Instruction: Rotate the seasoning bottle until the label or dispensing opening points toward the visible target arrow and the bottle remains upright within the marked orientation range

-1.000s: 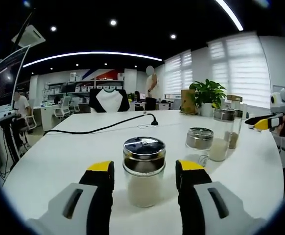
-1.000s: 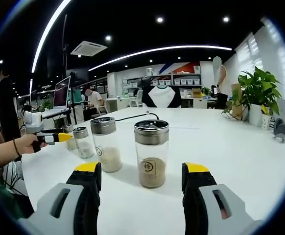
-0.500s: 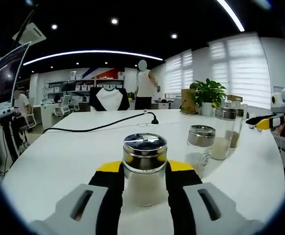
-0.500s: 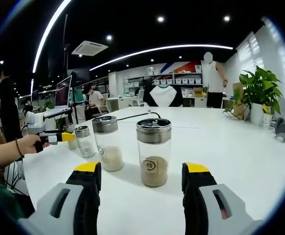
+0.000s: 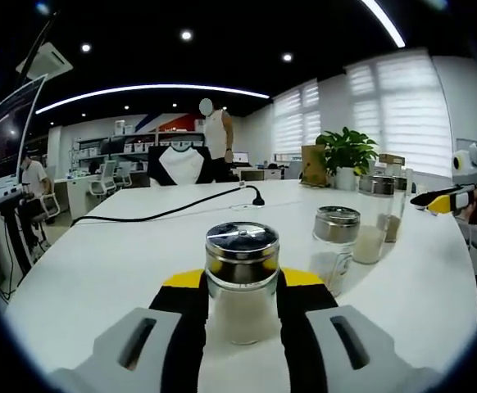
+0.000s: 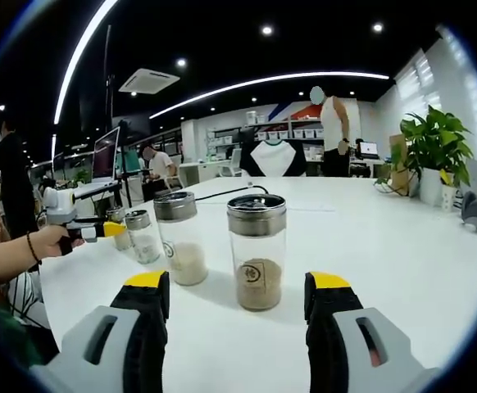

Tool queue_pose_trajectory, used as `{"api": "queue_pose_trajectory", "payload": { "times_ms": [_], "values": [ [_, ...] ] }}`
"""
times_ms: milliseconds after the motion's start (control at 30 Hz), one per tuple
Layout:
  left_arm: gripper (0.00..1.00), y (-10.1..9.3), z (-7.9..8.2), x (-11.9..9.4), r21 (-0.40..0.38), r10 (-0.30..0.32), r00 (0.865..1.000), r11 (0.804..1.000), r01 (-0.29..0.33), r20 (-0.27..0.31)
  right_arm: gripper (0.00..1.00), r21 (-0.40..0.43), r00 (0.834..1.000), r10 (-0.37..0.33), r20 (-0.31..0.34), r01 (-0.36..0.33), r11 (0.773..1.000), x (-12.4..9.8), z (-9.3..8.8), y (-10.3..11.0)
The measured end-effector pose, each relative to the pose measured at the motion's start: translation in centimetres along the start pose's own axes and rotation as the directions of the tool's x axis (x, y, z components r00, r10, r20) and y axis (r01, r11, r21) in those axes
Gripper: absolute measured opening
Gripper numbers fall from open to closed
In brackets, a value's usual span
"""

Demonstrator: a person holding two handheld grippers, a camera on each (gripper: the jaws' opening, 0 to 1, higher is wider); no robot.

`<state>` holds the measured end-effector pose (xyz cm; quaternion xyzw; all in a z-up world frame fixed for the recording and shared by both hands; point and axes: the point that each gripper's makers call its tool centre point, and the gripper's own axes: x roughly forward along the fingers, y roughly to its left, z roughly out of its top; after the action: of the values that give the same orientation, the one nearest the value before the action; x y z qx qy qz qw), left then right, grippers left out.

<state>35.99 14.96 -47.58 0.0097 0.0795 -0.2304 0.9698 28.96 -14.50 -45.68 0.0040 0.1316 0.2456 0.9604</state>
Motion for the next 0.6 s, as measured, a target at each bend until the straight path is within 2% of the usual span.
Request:
{"api": "queue_pose_trajectory", "payload": {
  "times_ms": [233,600],
  "values": [
    [0.34,-0.6,0.0,-0.4,-0.004,-0.006,1.0,1.0,0.006,-0.002,0.68,0.0,1.0,0.004,-0.003,-0.004,1.0,0.0,-0.1,0.1],
    [0.34,0.4,-0.4,0.0,0.001,-0.039,0.999,0.999,0.039,0.003,0.69,0.004,1.0,0.009,0.009,-0.009,1.0,-0.1,0.0,0.2]
  ]
}}
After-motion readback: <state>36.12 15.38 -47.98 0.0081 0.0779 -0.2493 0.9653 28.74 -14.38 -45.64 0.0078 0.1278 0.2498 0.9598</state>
